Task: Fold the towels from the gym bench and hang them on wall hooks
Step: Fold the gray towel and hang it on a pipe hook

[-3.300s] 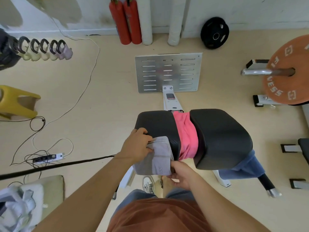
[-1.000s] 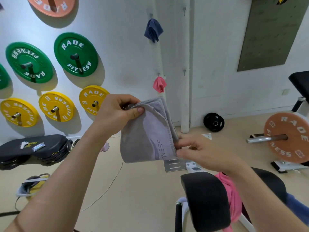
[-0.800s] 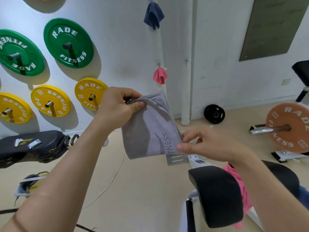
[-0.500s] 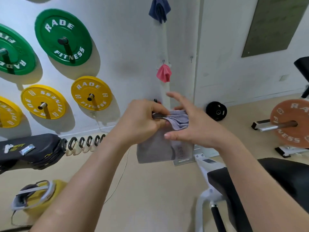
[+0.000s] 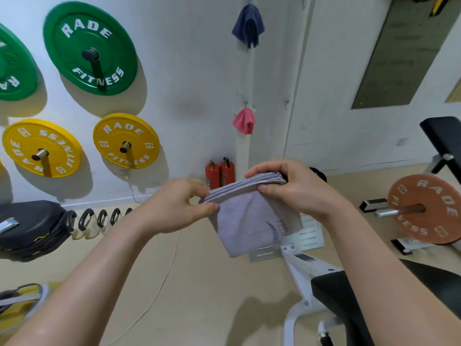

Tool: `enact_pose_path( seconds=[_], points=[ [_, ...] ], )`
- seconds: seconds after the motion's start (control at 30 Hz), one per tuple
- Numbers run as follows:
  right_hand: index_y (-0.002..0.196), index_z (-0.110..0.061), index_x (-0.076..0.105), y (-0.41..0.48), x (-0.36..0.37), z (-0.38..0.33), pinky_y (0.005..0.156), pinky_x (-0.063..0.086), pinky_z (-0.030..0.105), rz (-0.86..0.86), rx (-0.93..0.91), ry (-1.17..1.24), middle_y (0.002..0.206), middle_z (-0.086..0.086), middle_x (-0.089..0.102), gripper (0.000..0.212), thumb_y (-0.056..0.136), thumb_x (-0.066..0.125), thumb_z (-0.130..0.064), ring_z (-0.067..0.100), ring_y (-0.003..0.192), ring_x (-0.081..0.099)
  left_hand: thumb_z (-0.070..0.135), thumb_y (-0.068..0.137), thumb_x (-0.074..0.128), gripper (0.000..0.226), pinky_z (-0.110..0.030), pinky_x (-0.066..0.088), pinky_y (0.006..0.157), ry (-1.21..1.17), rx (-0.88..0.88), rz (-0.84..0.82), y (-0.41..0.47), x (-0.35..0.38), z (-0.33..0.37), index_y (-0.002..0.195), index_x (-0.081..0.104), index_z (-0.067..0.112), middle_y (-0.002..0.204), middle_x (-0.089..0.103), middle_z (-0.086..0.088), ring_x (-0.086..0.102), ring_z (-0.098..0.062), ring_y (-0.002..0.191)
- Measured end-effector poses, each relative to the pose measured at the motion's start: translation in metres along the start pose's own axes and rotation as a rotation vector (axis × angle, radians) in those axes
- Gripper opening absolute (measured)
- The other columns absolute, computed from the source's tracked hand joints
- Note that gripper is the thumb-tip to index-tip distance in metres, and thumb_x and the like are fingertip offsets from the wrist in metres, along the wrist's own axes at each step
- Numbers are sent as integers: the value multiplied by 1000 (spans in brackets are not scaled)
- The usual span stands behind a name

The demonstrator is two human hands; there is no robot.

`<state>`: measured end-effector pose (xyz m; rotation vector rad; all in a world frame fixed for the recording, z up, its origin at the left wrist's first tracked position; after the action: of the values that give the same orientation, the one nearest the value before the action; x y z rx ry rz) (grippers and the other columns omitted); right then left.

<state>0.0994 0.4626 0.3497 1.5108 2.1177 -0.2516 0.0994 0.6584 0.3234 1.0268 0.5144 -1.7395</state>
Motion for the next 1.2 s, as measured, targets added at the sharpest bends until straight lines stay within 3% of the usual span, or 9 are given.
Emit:
enact_pose_path(
  seconds=[0.13, 0.27, 0.4, 0.53, 0.67, 0.73, 0.83, 1.0, 1.2],
  points=[
    [110, -33, 60, 14, -3, 10, 68, 46, 10, -94, 48, -270, 95, -10, 64, 35, 85, 64, -8, 0, 83, 60, 16, 86, 67, 7, -15, 46, 64, -440, -69, 249, 16, -16, -7, 81, 72, 15, 79, 69, 2, 61, -5, 71],
    [121, -31, 47, 40, 10, 22, 78, 46, 22, -258, 83, -481, 101, -10, 51, 42, 85, 65, -22, 10, 94, 54, 15, 82, 71, 11, -16, 43, 54, -427, -29, 271, 48, -13, -4, 73, 71, 22, 62, 66, 10, 58, -3, 58],
    [115, -25, 49, 90, 16, 32, 89, 48, 27, -165, -41, -206, 114, 0, 58, 37, 84, 69, -28, 12, 104, 56, 13, 74, 76, 13, -28, 51, 68, -299, 40, 253, 92, -7, 3, 71, 74, 26, 79, 70, 8, 65, -9, 75],
    [102, -15, 60, 146, -3, 63, 80, 49, 40, -71, -146, -236, 93, 3, 65, 22, 87, 65, -30, 19, 87, 60, 29, 76, 73, 5, -40, 52, 76, -132, 83, 259, 153, -10, -18, 80, 72, 27, 82, 68, 6, 64, -12, 81],
    [78, -24, 48, 197, -45, 90, 64, 41, 31, 54, -217, -238, 73, -7, 55, 19, 90, 62, -30, 12, 69, 52, 45, 74, 76, 25, -28, 52, 82, -222, -16, 212, 220, -1, -49, 89, 71, 26, 92, 69, 10, 64, -7, 90],
    [84, -19, 49, 216, -71, 102, 67, 42, 29, 98, -220, -140, 77, -3, 56, 14, 93, 59, -23, 14, 72, 52, 59, 69, 73, 35, -17, 48, 71, -219, -61, 115, 247, 12, -61, 87, 70, 30, 89, 68, 16, 63, 1, 83],
    [84, -27, 47, 241, -112, 121, 61, 39, 13, 191, -185, -45, 76, -10, 53, 14, 97, 52, -22, 0, 68, 51, 50, 70, 69, 34, -14, 46, 57, -334, -125, 111, 283, 21, -70, 82, 70, 18, 81, 72, 3, 61, 0, 65],
    [75, -33, 34, 279, -144, 169, 57, 35, 12, 313, -86, -132, 69, -11, 45, 27, 101, 40, -30, -1, 61, 45, 37, 74, 75, 35, -24, 47, 58, -527, -93, 142, 337, 17, -75, 77, 73, 2, 75, 71, -15, 63, -11, 62],
    [86, -3, 49, 336, -140, 233, 66, 38, 25, 332, 155, 243, 75, -1, 47, 35, 102, 39, -33, 9, 69, 43, 36, 62, 83, 45, -30, 44, 58, -810, -140, 242, 404, 22, -128, 64, 66, -5, 65, 64, -14, 59, -19, 60]
  ],
)
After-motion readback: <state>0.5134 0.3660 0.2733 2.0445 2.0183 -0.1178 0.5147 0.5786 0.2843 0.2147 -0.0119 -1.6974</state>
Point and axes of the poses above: each hand's wrist, its own y-axis towards the middle knuckle, its own x-axis out of the palm, z = x × y, the point moved 6 cm from there along y, towards the middle knuckle
